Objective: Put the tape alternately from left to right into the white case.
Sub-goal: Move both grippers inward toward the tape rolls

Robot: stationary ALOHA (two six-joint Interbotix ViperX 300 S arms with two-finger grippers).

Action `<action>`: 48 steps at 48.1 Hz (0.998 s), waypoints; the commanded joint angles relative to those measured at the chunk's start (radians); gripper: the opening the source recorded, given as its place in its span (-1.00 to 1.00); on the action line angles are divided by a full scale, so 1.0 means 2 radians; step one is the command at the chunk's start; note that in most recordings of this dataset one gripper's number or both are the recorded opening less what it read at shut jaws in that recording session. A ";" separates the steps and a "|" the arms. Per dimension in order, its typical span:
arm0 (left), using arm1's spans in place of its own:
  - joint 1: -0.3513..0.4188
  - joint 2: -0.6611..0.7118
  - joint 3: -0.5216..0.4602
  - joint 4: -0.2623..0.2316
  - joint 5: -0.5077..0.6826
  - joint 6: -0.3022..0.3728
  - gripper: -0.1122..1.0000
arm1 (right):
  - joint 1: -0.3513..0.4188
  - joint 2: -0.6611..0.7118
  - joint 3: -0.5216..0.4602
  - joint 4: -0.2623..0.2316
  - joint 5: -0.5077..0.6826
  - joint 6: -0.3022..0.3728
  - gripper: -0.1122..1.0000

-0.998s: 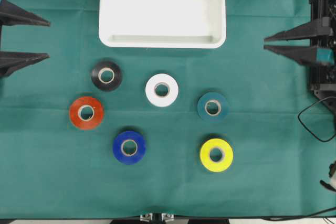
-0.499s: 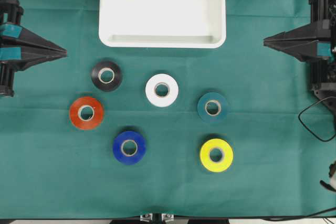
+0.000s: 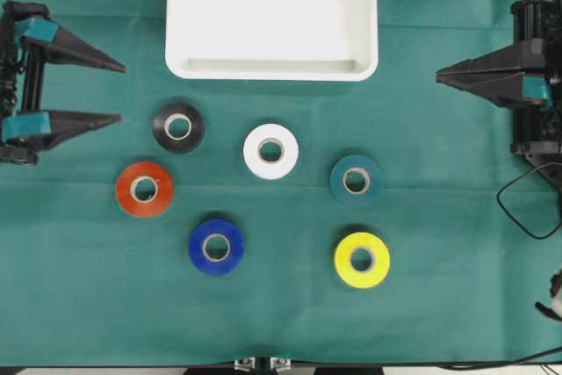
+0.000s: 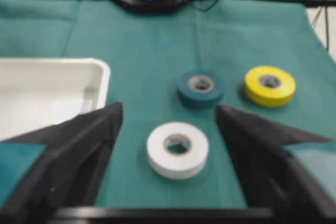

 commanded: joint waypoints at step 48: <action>-0.002 0.063 -0.062 -0.002 0.078 -0.002 0.71 | 0.000 0.048 -0.035 0.000 0.037 0.029 0.64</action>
